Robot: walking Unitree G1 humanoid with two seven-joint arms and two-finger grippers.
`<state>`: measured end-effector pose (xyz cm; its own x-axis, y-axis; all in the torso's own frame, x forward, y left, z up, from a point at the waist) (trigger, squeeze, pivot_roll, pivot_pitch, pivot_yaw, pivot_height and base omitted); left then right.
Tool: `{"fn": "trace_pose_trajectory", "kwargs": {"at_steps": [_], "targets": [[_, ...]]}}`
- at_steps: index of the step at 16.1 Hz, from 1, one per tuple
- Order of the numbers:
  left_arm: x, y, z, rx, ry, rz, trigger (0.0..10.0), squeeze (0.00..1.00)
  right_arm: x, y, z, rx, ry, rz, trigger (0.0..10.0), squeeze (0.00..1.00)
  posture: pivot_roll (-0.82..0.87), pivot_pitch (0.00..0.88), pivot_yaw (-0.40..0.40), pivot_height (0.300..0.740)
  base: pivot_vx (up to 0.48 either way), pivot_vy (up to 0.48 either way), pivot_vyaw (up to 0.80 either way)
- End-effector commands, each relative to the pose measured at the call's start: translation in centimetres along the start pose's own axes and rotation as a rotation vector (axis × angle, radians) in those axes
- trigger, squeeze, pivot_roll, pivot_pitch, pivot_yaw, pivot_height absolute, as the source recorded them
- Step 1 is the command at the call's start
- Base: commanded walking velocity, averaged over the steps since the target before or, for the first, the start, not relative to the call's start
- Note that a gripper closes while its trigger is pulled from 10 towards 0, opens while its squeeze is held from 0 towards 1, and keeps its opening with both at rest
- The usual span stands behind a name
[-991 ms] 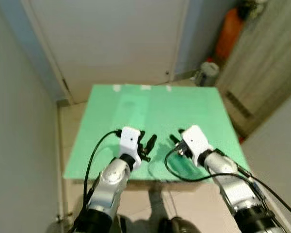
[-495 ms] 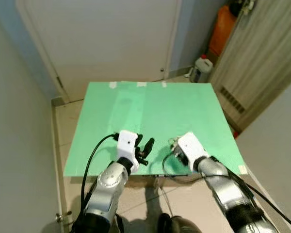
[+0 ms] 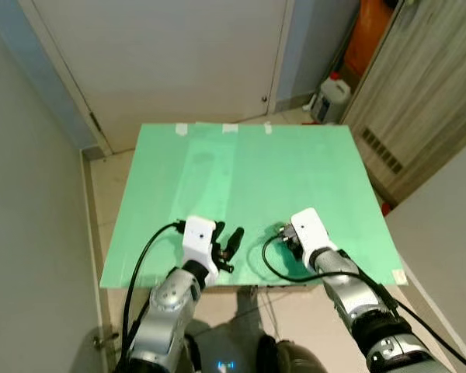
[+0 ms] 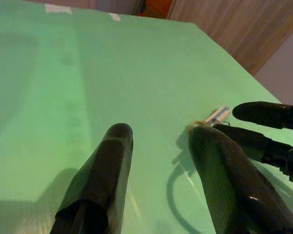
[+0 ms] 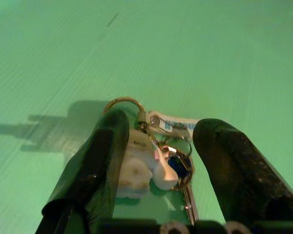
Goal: Hang keys on a hook
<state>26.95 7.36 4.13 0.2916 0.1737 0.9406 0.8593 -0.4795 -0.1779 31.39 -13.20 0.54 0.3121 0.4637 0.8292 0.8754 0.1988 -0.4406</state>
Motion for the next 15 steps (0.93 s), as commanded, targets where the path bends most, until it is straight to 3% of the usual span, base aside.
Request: {"fn": "trace_pose_trajectory", "kwargs": {"at_steps": [1, 4, 6, 7, 10, 11, 12, 15], "targets": [[-0.2, -0.2, -0.6, -0.016, -0.009, 0.008, 10.0, 0.0, -2.1, -0.5, 0.1, 0.001, 0.0, 0.077, 10.0, 0.0, 0.06, 0.201, -0.013, 0.74, 0.0, 0.0, 0.0], [-0.1, -0.1, -0.8, -0.016, -0.013, 0.008, 10.0, 0.0, -2.8, -0.5, -0.2, -0.002, 0.012, 0.116, 10.0, 0.0, 0.06, 0.199, -0.017, 0.74, 0.0, 0.0, 0.0], [0.0, 0.0, -0.8, -0.016, -0.014, 0.005, 10.0, 0.0, -2.3, -0.5, -0.5, 0.0, 0.066, 0.093, 10.0, 0.0, 0.06, 0.197, -0.017, 0.74, 0.0, 0.0, 0.0], [0.1, 0.0, -0.8, -0.018, -0.016, 0.004, 10.0, 0.0, -1.8, -0.5, 0.0, 0.058, 0.089, 0.056, 10.0, 0.0, 0.05, 0.198, -0.016, 0.74, 0.0, 0.0, 0.0], [0.1, 0.1, -1.0, -0.021, -0.017, 0.003, 10.0, 0.0, -2.7, -0.7, 0.3, 0.076, 0.044, 0.123, 10.0, 0.0, 0.05, 0.198, -0.018, 0.74, 0.0, 0.0, 0.0], [0.2, 0.1, -1.0, -0.021, -0.017, 0.002, 10.0, 0.0, -2.8, -0.7, 0.2, 0.07, 0.042, 0.133, 9.6, 0.0, 0.05, 0.198, -0.02, 0.74, 0.0, 0.0, 0.0], [0.2, 0.1, -1.0, -0.02, -0.018, 0.0, 10.0, 0.0, -2.8, -0.7, 0.0, 0.062, 0.056, 0.134, 0.0, 0.0, 0.05, 0.198, -0.02, 0.74, 0.0, 0.0, 0.0], [0.4, 0.2, -1.0, -0.019, -0.015, -0.004, 10.0, 0.0, -2.3, -0.5, -0.1, 0.062, 0.061, 0.127, 0.0, 0.0, 0.05, 0.198, -0.019, 0.74, 0.0, 0.0, 0.0]]}}
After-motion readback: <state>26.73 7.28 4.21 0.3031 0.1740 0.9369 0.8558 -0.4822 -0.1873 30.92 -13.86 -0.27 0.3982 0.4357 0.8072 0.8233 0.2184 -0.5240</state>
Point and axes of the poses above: a point about 5 cm out from each wrist's last joint towards the gripper, its own y axis pointing out of the wrist towards the gripper, its own x axis along the axis of the wrist's last joint, z = x × y, the point moved 2 cm from there along y, pointing out of the wrist towards the gripper, and after that the axes turned 6 degrees about -y, right-handed, at the moved point
